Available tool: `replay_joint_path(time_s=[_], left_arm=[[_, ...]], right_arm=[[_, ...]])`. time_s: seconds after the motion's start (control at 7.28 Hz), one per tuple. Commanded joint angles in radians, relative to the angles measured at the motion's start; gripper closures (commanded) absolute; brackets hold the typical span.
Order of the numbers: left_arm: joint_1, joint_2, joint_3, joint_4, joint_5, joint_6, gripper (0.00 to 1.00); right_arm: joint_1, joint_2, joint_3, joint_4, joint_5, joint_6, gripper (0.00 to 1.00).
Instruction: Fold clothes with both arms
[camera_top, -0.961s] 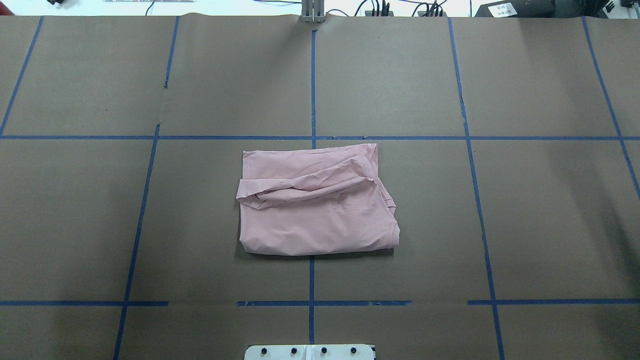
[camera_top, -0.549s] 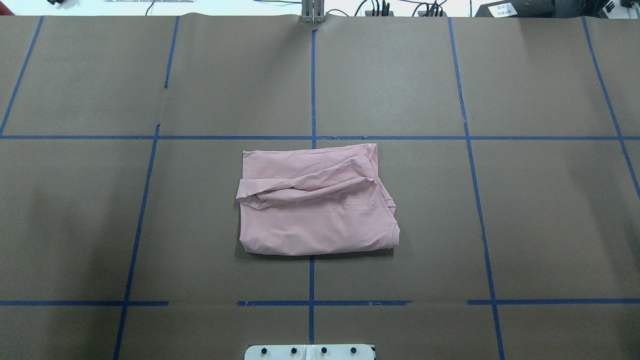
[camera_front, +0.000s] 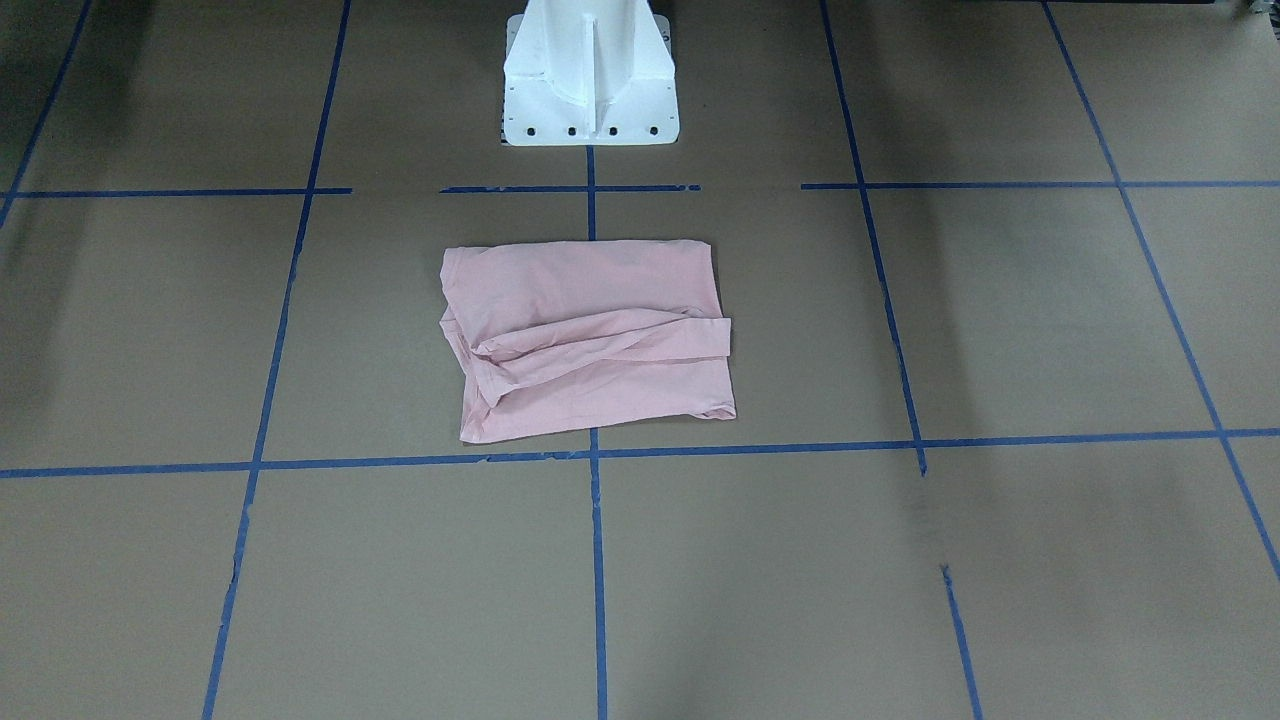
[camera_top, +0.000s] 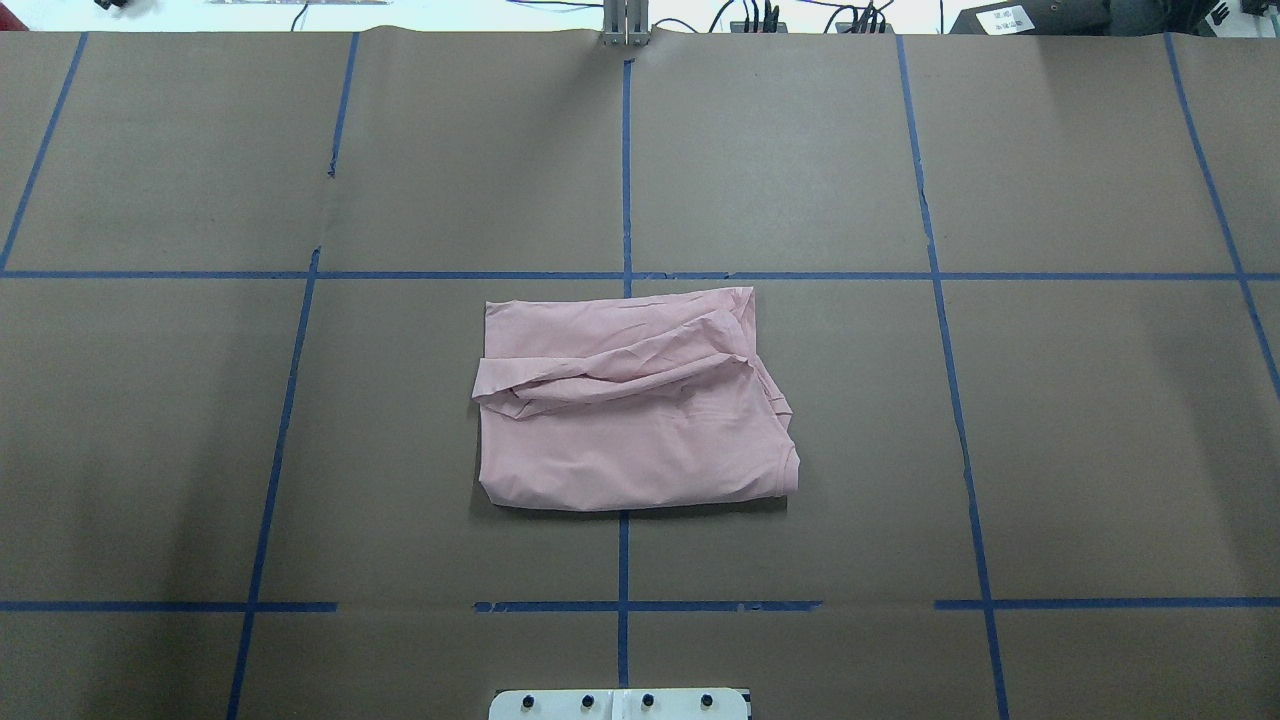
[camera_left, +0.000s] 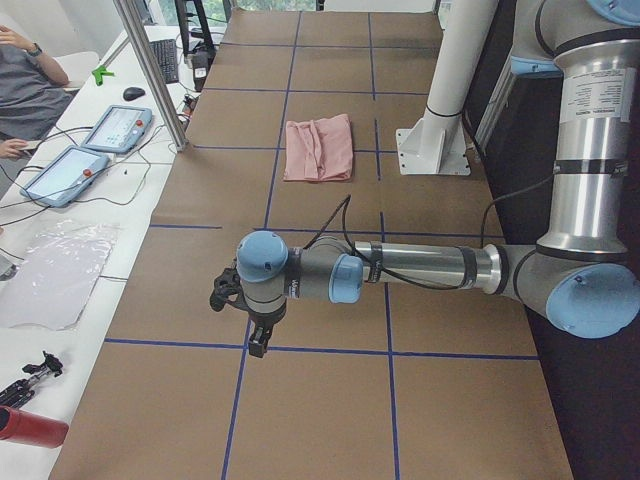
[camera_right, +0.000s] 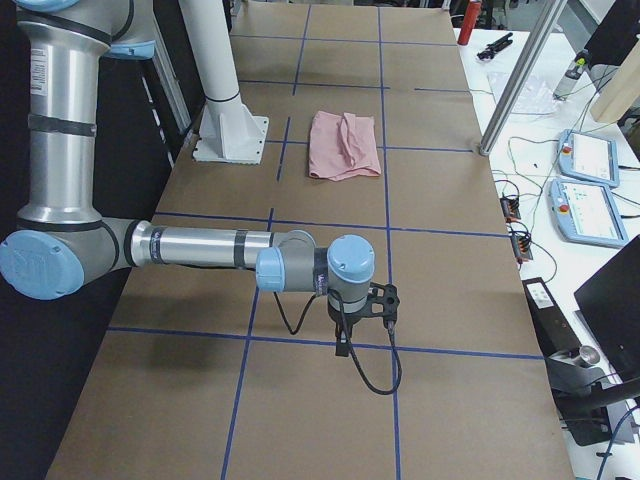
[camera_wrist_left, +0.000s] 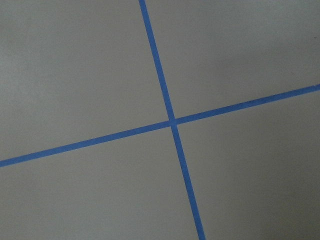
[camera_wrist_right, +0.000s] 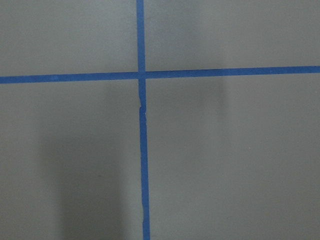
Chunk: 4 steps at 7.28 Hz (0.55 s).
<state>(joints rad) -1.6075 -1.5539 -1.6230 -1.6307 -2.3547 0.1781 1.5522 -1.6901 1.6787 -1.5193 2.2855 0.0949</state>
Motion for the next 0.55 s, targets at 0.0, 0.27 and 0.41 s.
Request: replay_joint_path(time_s=[0.0,0.27,0.41], left_arm=[[-0.014,0.008,0.002,0.017,0.003,0.008,0.0],[-0.015,0.009,0.008,0.017,0.003,0.003,0.0],[-0.011,0.04,-0.008,0.009,0.003,0.004,0.0]], right_arm=[[0.002,-0.011,-0.001,0.004,-0.032,0.006,0.0],[0.0,-0.017,-0.002,0.004,-0.031,0.008,0.0],[0.0,-0.02,-0.004,0.005,-0.032,0.005,0.0]])
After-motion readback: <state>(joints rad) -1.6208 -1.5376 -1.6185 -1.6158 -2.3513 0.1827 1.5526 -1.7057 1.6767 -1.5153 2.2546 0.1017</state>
